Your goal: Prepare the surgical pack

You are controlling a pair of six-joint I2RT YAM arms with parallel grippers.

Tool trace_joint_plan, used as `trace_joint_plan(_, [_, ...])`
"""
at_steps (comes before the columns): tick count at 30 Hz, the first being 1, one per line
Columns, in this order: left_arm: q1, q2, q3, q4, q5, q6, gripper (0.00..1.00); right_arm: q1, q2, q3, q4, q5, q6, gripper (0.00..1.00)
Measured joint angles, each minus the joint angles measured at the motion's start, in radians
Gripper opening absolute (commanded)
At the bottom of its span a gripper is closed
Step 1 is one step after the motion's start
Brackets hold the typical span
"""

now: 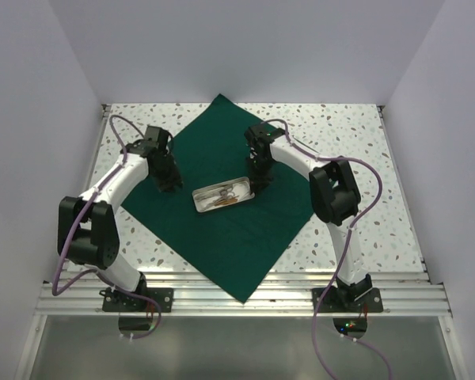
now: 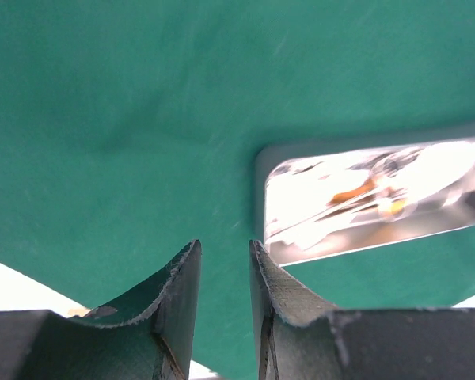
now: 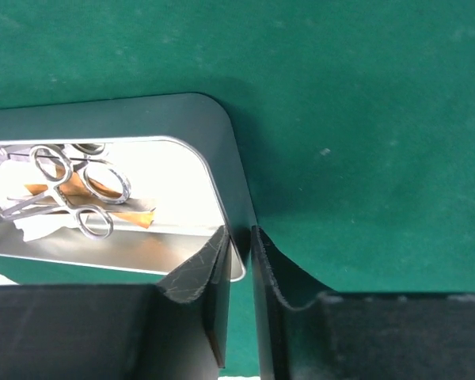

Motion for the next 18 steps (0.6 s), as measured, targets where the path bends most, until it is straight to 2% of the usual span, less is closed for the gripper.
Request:
trace_joint_plan(3, [0.014,-0.018,0.067,-0.004,-0.011,0.0,0.34,0.0,0.0,0.0,-0.014,0.013,0.016,0.11])
trace_joint_plan(10, [0.022,-0.118,0.049,-0.064,-0.011,-0.012,0.34,0.001,0.0,0.0,-0.031,0.035,0.044,0.05])
trace_joint_plan(18, [0.023,-0.15,0.041,-0.124,-0.012,-0.02,0.33,0.008,0.0,0.006,-0.036,0.043,0.029,0.04])
